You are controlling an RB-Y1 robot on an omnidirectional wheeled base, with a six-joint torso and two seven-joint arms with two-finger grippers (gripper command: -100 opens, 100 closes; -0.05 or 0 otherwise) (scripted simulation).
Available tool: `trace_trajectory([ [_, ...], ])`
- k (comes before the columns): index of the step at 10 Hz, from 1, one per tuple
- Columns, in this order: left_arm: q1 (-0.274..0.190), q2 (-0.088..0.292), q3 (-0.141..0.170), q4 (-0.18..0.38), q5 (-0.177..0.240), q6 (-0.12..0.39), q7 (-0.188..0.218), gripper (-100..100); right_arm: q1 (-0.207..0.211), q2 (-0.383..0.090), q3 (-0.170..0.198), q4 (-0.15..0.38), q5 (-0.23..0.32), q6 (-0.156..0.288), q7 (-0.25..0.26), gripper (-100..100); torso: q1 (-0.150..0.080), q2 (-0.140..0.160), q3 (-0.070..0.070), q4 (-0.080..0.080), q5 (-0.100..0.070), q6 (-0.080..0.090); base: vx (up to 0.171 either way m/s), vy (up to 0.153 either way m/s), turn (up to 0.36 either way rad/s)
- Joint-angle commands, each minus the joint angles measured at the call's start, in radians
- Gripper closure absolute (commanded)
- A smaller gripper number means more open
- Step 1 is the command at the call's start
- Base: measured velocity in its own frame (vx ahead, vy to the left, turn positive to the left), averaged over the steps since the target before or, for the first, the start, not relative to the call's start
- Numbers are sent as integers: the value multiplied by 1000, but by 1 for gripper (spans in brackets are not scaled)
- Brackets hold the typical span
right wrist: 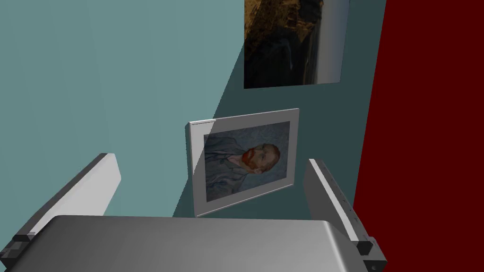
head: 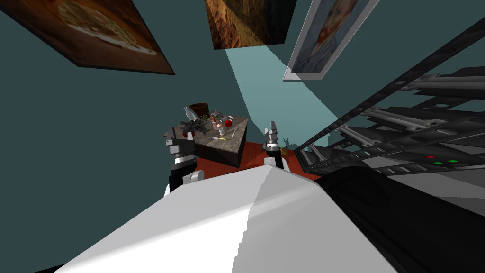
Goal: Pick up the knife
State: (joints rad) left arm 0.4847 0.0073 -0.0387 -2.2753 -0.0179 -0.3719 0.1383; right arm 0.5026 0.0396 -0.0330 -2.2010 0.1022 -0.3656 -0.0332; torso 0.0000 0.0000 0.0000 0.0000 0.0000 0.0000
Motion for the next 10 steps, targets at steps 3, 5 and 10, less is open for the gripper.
trace_trajectory([
  [3, -49, 68, 6, 29, 29, 38, 11, -100, 0, 0, 0, 0, 0, 0, 0, 0, 1, 2, 1, 0, 0, 0, -33, 14, 19],
  [5, -100, 104, 12, 61, 57, 81, 22, -100, 0, 0, 0, 0, 0, 0, 0, 0, 2, 3, 2, 1, 0, 0, -57, 31, 26],
  [10, -245, 154, 29, 157, 130, 211, 47, -100, 0, 0, 0, 0, 0, 0, 0, 0, 3, 3, 2, 1, 1, 0, -60, 39, 17],
])
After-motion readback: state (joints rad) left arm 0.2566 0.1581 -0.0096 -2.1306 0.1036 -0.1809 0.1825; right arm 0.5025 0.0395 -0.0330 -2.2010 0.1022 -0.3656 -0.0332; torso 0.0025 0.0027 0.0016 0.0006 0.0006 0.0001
